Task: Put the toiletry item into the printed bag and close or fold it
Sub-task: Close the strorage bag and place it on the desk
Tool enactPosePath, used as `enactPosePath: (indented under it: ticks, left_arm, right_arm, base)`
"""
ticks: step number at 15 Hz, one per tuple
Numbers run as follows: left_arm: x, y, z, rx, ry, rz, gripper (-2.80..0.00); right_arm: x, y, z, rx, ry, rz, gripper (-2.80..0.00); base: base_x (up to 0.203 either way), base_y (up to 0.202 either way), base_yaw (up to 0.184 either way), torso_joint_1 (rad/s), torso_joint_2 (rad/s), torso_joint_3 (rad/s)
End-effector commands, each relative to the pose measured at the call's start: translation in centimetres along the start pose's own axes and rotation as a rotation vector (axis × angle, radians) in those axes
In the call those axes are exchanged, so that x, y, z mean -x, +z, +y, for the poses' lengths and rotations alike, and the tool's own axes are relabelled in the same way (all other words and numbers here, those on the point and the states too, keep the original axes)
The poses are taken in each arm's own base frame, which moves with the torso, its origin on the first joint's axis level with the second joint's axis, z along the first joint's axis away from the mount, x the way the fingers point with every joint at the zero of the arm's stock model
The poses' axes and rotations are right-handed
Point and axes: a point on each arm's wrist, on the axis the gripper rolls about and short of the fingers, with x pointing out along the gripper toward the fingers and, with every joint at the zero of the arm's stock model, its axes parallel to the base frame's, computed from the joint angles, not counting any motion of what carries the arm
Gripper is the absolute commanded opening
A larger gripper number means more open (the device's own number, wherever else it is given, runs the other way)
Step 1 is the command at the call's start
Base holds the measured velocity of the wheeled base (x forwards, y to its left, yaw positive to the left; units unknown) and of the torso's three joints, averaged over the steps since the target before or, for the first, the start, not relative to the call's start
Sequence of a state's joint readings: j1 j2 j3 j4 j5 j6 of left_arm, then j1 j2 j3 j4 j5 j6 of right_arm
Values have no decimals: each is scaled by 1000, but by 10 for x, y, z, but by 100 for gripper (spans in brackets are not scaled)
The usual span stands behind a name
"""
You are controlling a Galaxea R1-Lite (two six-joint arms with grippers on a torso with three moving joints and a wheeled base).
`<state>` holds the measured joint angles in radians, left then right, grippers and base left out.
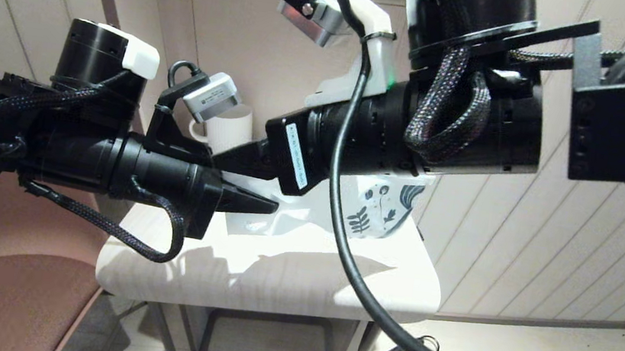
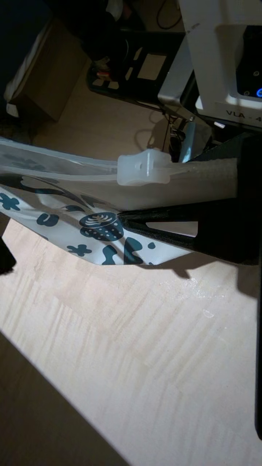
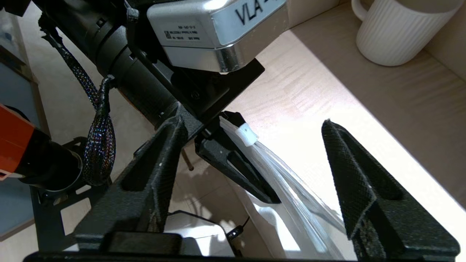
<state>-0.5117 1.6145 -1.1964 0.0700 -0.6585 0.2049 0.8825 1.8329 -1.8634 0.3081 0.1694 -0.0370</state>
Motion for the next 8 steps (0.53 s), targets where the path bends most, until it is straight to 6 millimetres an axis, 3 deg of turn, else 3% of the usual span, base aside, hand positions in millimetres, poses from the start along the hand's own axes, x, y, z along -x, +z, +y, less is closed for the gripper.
enactPosePath:
  ticks: [1,5,8]
  left_arm:
    - [-1,0,0,1,-5,1,-280]
    - [0,-1,-2,4,-84,-13,-280]
    - [3,-7,-7,21,-252,-29,-280]
  right_arm:
    - [-5,-2,2,2,8,9,0]
    - [-1,-4,2,36,44,49,0]
    - [26,-1,-6,63,233,97,0]
  base:
    - [0,0,0,0,0,0]
    - [0,0,0,0,0,0]
    - [0,0,0,0,0,0]
